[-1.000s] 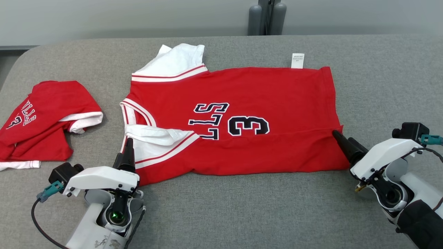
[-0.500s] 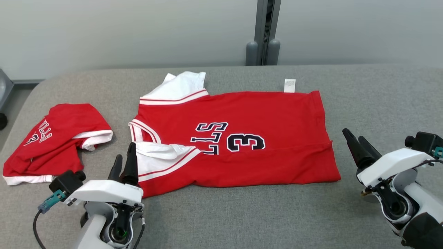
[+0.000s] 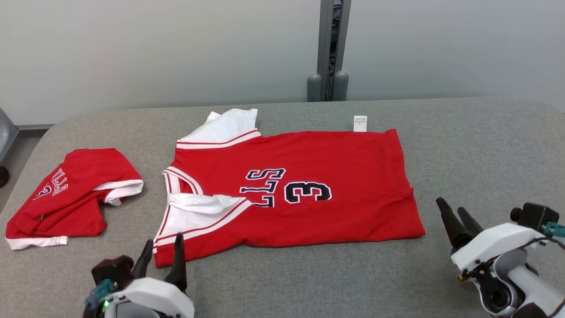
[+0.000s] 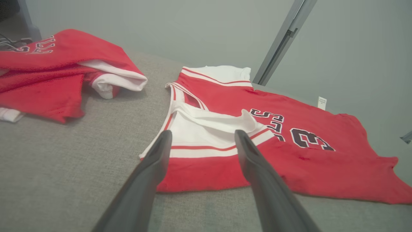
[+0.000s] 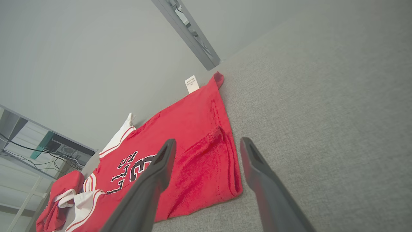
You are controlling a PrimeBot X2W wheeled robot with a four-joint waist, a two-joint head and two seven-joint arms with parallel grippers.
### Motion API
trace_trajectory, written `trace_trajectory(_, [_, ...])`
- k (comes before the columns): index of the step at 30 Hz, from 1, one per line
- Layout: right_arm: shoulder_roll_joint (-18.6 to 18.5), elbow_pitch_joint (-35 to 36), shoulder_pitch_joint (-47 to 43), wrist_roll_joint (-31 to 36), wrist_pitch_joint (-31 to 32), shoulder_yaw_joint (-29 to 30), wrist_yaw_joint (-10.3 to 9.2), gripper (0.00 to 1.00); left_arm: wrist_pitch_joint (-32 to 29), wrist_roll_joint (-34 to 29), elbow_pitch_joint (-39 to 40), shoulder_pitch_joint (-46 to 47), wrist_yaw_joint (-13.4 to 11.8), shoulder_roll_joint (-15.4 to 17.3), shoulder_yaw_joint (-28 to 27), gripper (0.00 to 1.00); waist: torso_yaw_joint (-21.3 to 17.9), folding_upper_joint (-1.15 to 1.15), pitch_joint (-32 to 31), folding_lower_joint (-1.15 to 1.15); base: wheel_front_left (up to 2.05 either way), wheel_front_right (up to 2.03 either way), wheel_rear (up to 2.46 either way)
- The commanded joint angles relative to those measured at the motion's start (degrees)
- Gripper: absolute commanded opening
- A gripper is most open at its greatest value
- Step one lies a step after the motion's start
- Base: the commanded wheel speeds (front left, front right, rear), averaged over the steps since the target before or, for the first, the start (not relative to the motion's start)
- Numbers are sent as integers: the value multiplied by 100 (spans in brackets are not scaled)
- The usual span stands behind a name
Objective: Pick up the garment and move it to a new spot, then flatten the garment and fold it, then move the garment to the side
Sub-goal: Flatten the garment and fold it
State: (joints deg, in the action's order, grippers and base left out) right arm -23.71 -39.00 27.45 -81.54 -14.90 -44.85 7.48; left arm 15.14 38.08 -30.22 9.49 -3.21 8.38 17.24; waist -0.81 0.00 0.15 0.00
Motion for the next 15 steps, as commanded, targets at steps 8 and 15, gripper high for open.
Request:
trace_trajectory(8, [340,-617,-30,-55,256,-140,3,100,4,-337,-801,2,-46,-110,-57,100,-24,0,48,0,0,0,0])
trace_trajectory(15, [512,-948,192,-65,435,-228,3,100,-5,-91,-1502,413,87,-253,-191,100,-6,0,231,0,0,0,0])
